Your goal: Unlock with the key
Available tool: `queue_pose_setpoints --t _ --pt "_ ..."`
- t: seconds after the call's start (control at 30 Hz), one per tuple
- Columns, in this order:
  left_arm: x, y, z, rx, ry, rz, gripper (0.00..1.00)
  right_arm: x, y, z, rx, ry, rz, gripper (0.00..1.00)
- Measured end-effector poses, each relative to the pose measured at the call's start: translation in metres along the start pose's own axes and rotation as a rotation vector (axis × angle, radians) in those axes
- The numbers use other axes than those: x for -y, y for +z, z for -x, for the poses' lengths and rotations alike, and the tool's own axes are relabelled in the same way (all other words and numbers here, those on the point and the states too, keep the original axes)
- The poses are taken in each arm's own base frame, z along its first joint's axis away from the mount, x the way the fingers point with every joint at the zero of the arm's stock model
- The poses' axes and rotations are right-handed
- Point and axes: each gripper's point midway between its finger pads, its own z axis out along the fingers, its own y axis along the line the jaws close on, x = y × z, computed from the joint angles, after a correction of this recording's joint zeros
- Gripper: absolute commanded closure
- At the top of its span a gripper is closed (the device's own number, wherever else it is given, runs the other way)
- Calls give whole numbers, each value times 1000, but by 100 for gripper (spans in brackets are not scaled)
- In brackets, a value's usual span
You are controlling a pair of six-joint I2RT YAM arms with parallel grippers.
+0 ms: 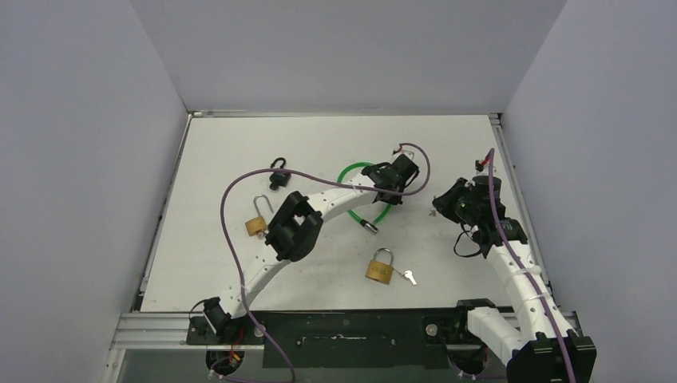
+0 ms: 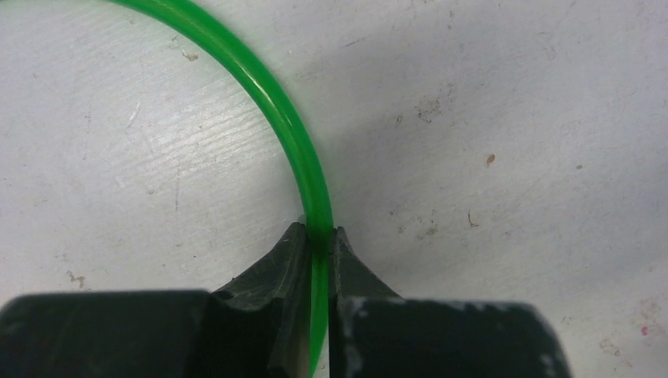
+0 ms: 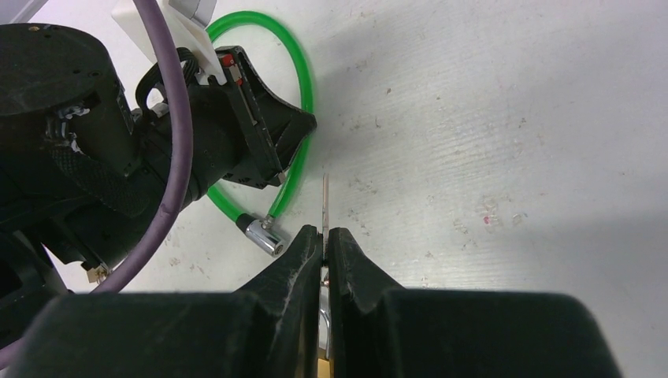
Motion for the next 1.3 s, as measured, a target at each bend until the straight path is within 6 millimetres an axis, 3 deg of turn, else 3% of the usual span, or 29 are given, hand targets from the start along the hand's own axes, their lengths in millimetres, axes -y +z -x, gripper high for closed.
queue_pose_setpoints --t 0.17,0.27,0.43,0.6,0.7,0.77,0.93,1.17,1.3 --pt "2 -3 0 -15 41 -48 100 -3 -1 2 1 -2 11 100" --pt "3 -16 0 -17 73 -102 100 -8 -1 4 -5 -3 31 100" --pt "11 -77 23 91 84 -244 100 -12 2 4 -17 2 47 100" --pt "16 -157 58 332 29 -434 100 -14 5 2 -34 14 54 100" --pt "6 -182 59 438 -30 -514 100 -15 7 0 -43 16 60 100" --pt "-9 -181 47 463 -84 -535 100 -15 8 -1 -49 17 63 100" --pt "-52 -154 -5 429 -256 -551 100 -16 11 -3 -65 21 71 100" --pt "-99 -184 -16 547 -496 -595 100 -19 11 -4 -75 26 83 100" --pt "-113 -198 -24 571 -565 -581 100 -19 13 -5 -80 30 84 100"
